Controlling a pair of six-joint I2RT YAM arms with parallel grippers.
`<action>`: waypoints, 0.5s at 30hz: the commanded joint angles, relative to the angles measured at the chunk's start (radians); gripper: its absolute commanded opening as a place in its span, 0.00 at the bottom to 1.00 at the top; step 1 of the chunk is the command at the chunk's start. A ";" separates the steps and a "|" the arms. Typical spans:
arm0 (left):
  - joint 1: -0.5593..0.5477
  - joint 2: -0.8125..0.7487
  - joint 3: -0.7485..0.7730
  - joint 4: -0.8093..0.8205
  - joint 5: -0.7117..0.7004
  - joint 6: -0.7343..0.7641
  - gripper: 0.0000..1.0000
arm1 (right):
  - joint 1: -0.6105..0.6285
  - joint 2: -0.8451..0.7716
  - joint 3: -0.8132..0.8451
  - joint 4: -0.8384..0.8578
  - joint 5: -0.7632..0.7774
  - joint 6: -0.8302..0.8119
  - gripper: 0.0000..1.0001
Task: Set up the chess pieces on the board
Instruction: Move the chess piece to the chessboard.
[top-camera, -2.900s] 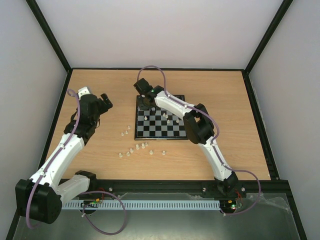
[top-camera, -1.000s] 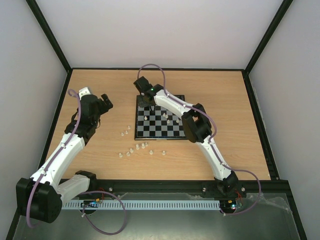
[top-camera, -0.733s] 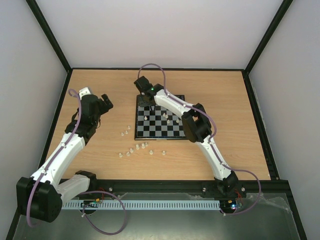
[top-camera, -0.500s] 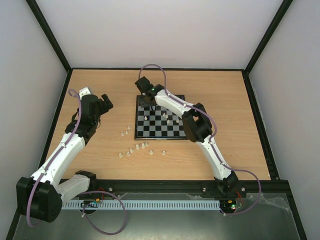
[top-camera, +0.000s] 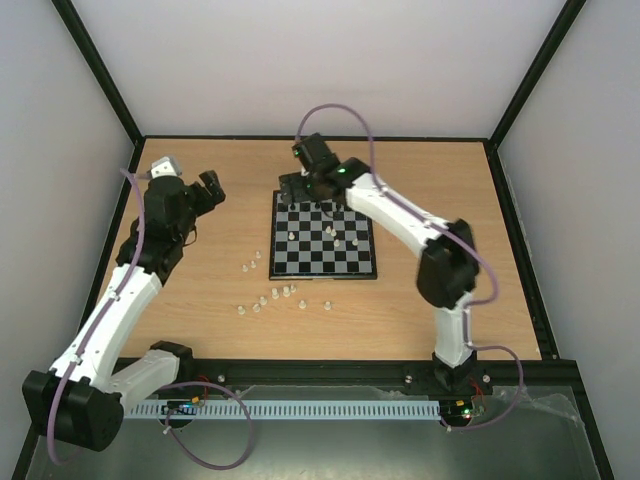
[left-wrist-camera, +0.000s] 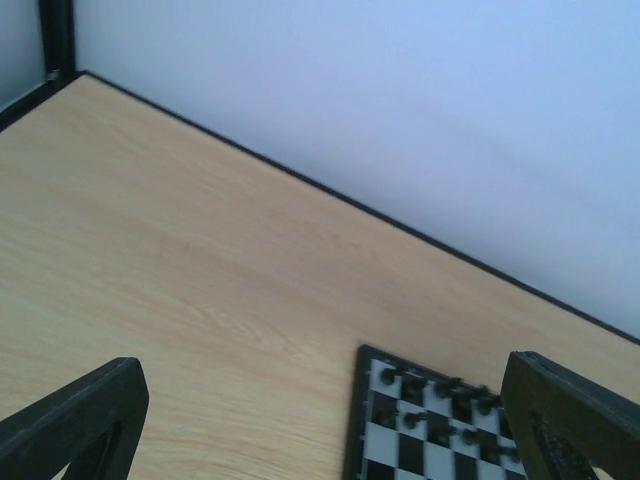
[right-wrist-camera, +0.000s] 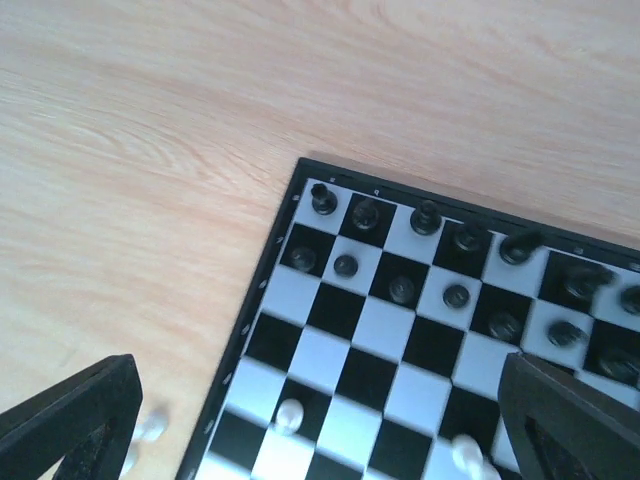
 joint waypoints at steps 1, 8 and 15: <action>-0.002 -0.047 0.053 -0.059 0.170 0.026 0.99 | 0.003 -0.278 -0.199 0.010 -0.050 0.036 0.99; -0.083 -0.068 0.000 -0.083 0.303 0.020 1.00 | 0.005 -0.564 -0.615 0.017 -0.050 0.133 0.99; -0.383 0.028 0.034 -0.143 0.100 0.000 1.00 | 0.006 -0.695 -0.672 -0.025 -0.063 0.127 0.99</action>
